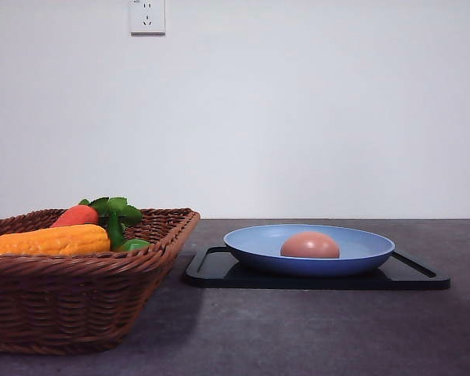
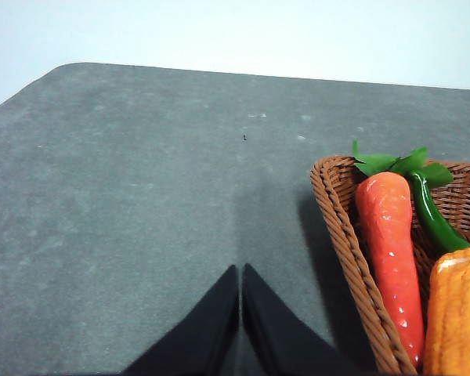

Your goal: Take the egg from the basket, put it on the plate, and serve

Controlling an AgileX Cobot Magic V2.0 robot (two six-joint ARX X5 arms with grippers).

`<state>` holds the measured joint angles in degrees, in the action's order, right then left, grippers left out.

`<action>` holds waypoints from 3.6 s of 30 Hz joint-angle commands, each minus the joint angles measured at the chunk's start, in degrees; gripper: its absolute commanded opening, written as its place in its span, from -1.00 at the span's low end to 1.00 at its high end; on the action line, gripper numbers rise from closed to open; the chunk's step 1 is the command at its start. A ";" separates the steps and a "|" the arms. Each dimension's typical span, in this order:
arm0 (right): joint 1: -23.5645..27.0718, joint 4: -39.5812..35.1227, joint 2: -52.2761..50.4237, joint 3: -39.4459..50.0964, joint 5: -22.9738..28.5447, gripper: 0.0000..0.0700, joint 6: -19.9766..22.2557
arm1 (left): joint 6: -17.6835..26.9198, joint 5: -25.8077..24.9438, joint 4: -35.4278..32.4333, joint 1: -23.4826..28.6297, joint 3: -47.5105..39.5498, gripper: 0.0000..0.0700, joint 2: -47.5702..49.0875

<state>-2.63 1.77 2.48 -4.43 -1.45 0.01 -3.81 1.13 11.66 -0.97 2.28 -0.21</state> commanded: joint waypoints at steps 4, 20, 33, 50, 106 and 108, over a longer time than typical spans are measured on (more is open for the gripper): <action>2.60 -0.32 -2.31 3.55 -4.03 -1.00 -0.56 | -0.11 -0.09 0.37 0.04 -0.96 -1.00 0.04; 3.28 7.36 -2.27 3.87 -4.49 -1.00 -4.48 | -0.11 -0.09 0.34 0.04 -0.96 -1.00 0.04; 3.28 7.29 -2.27 3.87 -4.51 -1.00 -4.48 | -0.11 -0.09 0.35 0.04 -0.96 -1.00 0.04; 3.28 7.29 -2.27 3.87 -4.51 -1.00 -4.48 | -0.11 -0.09 0.35 0.04 -0.96 -1.00 0.04; 3.28 7.29 -2.27 3.87 -4.51 -1.00 -4.48 | -0.11 -0.09 0.35 0.04 -0.96 -1.00 0.04; 3.28 7.29 -2.27 3.87 -4.51 -1.00 -4.48 | -0.11 -0.09 0.35 0.04 -0.96 -1.00 0.04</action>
<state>0.75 9.26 0.40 -0.91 -6.00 -3.49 -3.82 1.13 11.64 -0.97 2.26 -0.21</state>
